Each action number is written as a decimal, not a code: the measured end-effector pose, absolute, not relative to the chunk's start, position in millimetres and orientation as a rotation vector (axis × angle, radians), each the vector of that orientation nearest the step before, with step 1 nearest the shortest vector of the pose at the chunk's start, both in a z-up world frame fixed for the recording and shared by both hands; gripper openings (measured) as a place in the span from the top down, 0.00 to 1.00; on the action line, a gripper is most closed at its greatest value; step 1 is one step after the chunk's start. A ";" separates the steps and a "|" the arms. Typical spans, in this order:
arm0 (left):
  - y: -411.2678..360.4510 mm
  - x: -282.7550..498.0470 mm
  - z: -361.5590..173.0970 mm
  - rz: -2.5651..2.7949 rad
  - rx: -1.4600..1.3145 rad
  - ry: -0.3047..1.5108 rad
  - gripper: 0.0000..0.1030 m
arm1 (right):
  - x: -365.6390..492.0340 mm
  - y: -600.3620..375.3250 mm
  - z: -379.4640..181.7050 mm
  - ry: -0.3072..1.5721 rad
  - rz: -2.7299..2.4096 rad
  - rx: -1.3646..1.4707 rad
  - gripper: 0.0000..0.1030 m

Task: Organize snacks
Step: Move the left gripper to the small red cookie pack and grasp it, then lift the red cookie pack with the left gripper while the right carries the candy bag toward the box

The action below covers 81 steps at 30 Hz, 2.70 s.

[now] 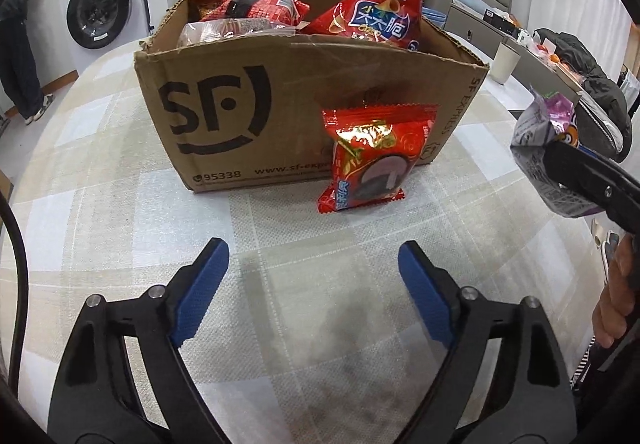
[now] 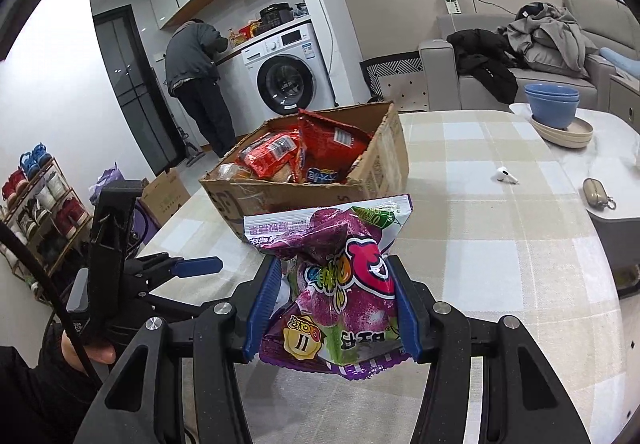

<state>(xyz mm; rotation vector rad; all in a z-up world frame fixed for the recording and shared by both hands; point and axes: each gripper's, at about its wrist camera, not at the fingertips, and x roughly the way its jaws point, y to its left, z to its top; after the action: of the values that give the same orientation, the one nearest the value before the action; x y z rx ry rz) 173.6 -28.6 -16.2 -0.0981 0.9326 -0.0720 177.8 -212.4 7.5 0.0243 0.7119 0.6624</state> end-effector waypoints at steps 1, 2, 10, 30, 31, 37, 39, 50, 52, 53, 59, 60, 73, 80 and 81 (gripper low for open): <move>-29.7 175.7 -17.2 -0.076 -0.102 0.933 0.18 | 178.2 -214.0 7.1 0.713 0.660 0.027 0.48; -31.4 177.8 -18.3 -0.077 -0.102 0.933 0.18 | 178.8 -214.7 6.7 0.714 0.659 0.028 0.48; -50.8 197.6 -22.9 -0.113 -0.091 0.933 0.29 | 181.8 -221.8 5.1 0.720 0.647 0.043 0.48; -111.5 254.2 -23.3 -0.097 -0.040 0.901 0.36 | 187.9 -233.4 5.6 0.720 0.639 0.074 0.48; -114.8 258.0 -22.8 -0.097 -0.032 0.900 0.36 | 188.0 -233.4 5.8 0.719 0.638 0.075 0.48; -126.2 274.5 -19.1 -0.091 -0.043 0.899 0.37 | 188.8 -234.3 6.2 0.718 0.636 0.080 0.48; -129.3 279.0 -19.1 -0.090 -0.038 0.897 0.38 | 188.3 -234.9 6.1 0.717 0.634 0.082 0.48; -140.6 289.6 -24.9 -0.092 -0.021 0.901 0.59 | 190.1 -236.9 5.0 0.724 0.630 0.091 0.48; -142.6 280.7 -28.0 -0.100 -0.016 0.899 0.59 | 190.1 -237.3 5.1 0.724 0.630 0.089 0.48; -142.7 280.4 -29.4 -0.103 -0.015 0.898 0.59 | 190.3 -237.4 4.9 0.725 0.630 0.091 0.48; -148.8 274.7 -31.6 -0.113 -0.008 0.895 0.59 | 190.9 -238.9 5.1 0.727 0.626 0.091 0.48; -148.9 273.3 -31.6 -0.115 -0.010 0.893 0.59 | 191.2 -239.4 5.0 0.727 0.625 0.091 0.48; -136.6 249.6 -31.7 -0.125 -0.036 0.890 0.59 | 190.5 -234.7 -4.0 0.744 0.626 0.071 0.48; -116.5 228.4 -27.3 -0.126 -0.060 0.877 0.59 | 191.8 -220.6 -13.9 0.763 0.642 0.049 0.48; -113.4 224.6 -26.0 -0.124 -0.062 0.872 0.59 | 191.9 -218.6 -15.4 0.765 0.644 0.045 0.48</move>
<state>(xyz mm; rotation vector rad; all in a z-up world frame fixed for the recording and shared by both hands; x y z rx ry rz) 224.6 -113.4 -26.0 -0.0617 0.8717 -0.1239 191.9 -218.6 -15.4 0.0450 0.7648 0.6438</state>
